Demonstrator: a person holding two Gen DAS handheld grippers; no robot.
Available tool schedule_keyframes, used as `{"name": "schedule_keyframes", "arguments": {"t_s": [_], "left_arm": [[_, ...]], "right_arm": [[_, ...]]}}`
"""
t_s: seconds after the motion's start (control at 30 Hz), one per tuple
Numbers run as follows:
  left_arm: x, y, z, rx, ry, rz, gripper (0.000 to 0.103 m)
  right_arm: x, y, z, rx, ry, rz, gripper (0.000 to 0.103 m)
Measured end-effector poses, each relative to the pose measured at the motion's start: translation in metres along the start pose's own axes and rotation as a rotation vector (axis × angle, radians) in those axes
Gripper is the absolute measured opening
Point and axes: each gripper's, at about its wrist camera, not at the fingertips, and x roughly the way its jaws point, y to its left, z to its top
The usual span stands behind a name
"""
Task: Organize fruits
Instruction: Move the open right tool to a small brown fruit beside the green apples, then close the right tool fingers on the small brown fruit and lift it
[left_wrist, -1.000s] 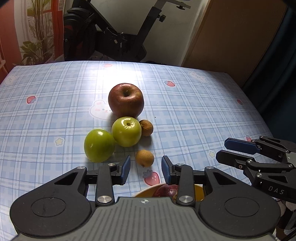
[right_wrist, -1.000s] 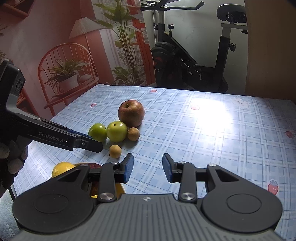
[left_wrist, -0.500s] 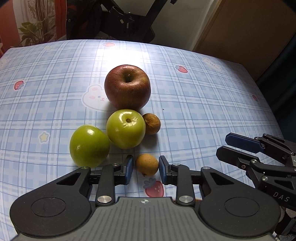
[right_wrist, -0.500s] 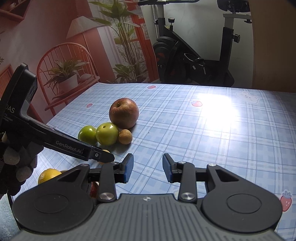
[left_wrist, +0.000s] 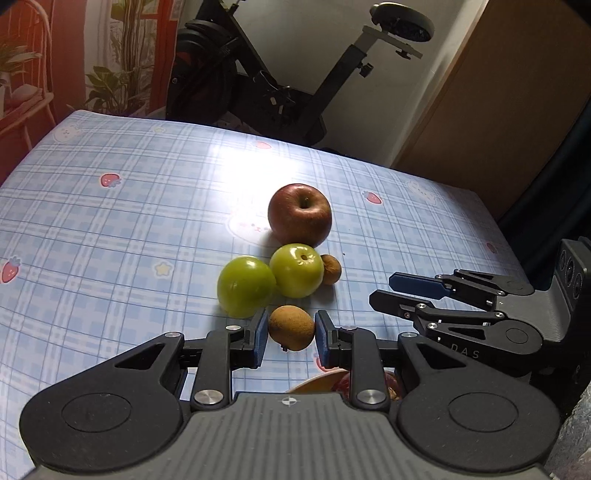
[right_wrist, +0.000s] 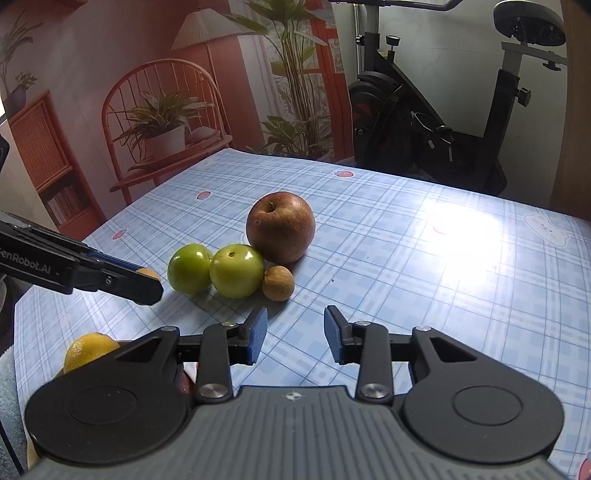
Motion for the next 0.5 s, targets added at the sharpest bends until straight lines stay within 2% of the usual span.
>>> {"name": "schedule_keyframes", "arguments": {"t_s": [0.2,0.37,0.5], "left_arm": [[-0.017,0.028,-0.001,-0.064,-0.046,0.057,0.029],[-0.019,0.041,-0.003,-0.103,-0.050,0.058,0.029],[-0.016,0.042,-0.007,-0.115,-0.053,0.063,0.029]], "right_arm": [[0.025,0.008,0.007,-0.061,0.023,-0.002,0.037],[0.042,0.011,0.013,-0.099,0.045,0.001,0.037],[0.053,0.018,0.014,-0.187,0.078,0.001,0.037]]}}
